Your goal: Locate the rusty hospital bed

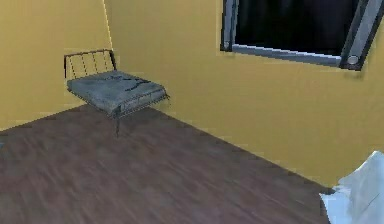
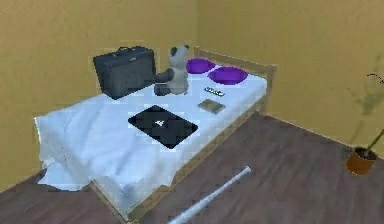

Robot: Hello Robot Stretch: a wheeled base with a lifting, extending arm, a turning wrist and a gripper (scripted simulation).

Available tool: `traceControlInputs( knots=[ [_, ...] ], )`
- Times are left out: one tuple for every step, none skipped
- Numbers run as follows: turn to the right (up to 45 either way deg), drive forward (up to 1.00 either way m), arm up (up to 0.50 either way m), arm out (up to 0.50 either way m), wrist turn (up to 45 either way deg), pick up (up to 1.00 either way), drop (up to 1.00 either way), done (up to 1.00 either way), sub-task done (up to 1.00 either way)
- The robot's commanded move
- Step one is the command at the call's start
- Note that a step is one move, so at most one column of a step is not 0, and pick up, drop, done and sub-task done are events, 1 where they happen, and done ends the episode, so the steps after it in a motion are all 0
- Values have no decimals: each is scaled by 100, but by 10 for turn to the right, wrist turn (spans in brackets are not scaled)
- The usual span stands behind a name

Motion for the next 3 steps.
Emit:
traceControlInputs(
  knots=[
    [-420,0,0,0,0,0,0,0,0],
    [0,100,0,0,0,0,0,0,0],
    [-30,0,0,0,0,0,0,0,0]
  ],
)
